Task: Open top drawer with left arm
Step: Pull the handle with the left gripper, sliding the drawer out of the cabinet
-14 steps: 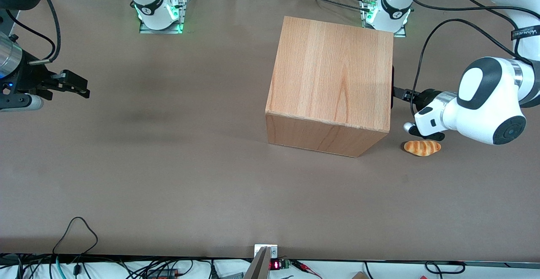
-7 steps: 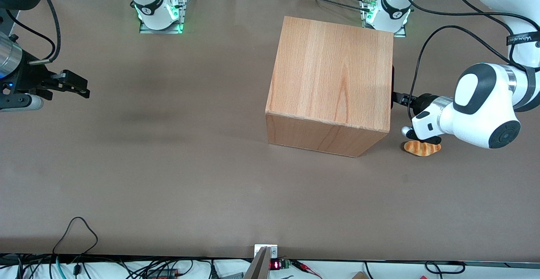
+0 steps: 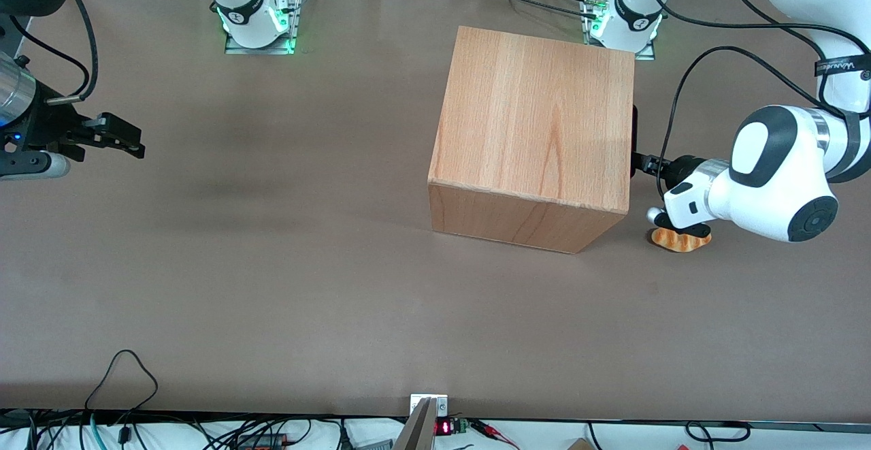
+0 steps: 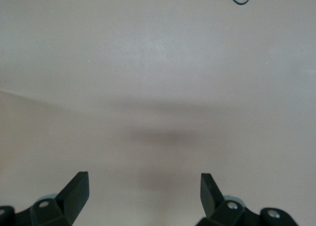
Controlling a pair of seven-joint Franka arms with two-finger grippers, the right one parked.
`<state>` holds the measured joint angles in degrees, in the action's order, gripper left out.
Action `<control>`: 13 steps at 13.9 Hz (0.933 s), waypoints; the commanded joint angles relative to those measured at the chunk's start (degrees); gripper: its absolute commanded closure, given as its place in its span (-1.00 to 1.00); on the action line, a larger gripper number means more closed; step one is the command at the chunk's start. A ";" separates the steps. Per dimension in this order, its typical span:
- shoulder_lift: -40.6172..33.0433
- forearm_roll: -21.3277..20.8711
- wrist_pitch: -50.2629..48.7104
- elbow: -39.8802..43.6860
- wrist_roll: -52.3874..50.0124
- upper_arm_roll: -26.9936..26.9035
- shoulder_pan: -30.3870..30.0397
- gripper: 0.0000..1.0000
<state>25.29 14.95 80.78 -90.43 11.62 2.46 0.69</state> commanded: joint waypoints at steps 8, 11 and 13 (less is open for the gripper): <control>0.11 -2.64 4.47 -0.27 5.78 -0.44 -2.62 -1.00; -0.15 -4.12 5.96 0.26 6.74 -0.44 -3.41 -1.00; -0.42 -5.36 6.50 0.69 8.59 -0.88 -3.85 -1.00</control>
<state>25.12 12.29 84.84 -90.38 17.77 2.03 -2.64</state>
